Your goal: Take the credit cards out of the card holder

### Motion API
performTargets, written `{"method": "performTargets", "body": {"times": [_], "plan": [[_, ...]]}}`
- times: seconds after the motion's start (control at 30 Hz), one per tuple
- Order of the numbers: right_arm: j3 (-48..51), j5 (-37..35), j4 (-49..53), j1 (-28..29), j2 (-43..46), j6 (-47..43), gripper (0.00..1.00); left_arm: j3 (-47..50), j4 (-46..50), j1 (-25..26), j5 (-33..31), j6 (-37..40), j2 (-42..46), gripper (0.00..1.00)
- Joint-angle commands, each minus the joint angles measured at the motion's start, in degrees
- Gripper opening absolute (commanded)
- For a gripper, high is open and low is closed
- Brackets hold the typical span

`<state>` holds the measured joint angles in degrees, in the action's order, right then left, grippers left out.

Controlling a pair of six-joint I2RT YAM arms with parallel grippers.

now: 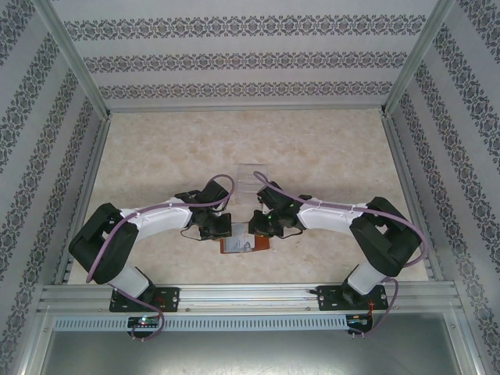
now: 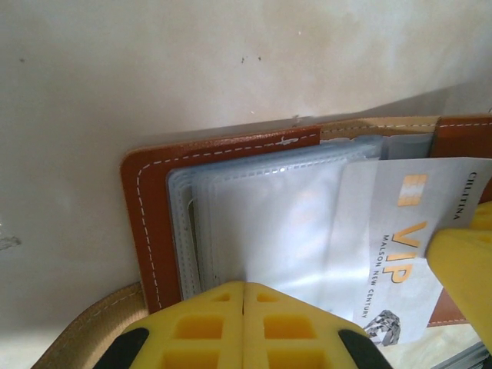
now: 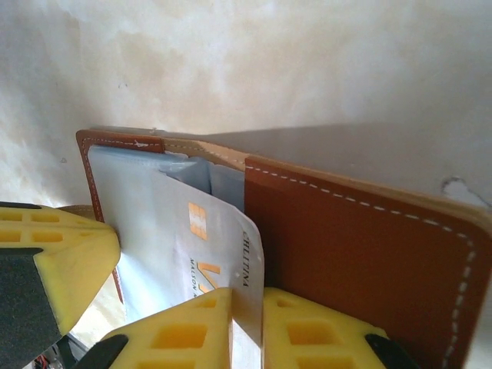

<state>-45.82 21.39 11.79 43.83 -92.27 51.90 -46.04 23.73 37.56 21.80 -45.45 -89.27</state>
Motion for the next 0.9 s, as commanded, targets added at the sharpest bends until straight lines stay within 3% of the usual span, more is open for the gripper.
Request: {"method": "performTargets", "body": {"times": [0.0,0.43,0.87], "plan": [[0.69,-2.83,4.33,-0.84,1.38,-2.18,0.16,0.18,5.62,0.76,-3.04,0.97,0.35,0.06],[-2.05,-7.46,12.36,-1.43,2.86,-5.56,0.16,-0.32,5.81,0.77,-3.06,1.15,0.26,0.06],[-3.02,-2.96,7.83,-0.47,2.42,-3.63,0.18,-0.83,5.60,0.76,-2.71,1.33,-0.48,0.06]]}}
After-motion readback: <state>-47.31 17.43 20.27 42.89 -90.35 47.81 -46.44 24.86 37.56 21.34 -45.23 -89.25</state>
